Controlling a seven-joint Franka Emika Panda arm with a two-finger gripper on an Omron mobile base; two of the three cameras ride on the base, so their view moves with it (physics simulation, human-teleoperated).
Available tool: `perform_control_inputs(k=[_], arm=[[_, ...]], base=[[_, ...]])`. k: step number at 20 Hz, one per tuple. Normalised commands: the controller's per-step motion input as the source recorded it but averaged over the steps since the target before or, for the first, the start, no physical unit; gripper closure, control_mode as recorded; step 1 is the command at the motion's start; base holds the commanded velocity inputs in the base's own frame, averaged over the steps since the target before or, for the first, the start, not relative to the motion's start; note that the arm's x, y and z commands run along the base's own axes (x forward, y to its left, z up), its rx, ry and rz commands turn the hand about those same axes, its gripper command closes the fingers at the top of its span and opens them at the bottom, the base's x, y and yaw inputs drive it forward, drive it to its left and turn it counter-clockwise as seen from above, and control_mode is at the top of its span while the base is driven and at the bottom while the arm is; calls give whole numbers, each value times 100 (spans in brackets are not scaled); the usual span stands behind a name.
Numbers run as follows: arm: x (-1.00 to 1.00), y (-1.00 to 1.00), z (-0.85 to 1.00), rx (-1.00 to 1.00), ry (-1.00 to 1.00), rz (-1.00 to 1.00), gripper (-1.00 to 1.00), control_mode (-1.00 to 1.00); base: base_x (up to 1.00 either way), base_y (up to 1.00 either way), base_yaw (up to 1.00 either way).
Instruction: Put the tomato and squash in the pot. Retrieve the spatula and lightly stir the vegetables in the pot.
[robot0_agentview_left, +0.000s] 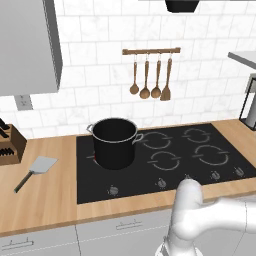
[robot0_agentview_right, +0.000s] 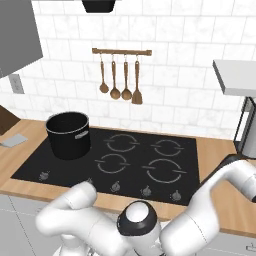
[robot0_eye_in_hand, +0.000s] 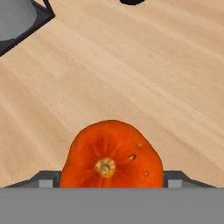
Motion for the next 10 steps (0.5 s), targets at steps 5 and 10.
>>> perform_control_inputs(k=[5,10], arm=[[-55,78,56,-11,0,0,100,-100],[-64,86,54,-7,0,0,100,-100]], base=[[0,0,0],[0,0,0]])
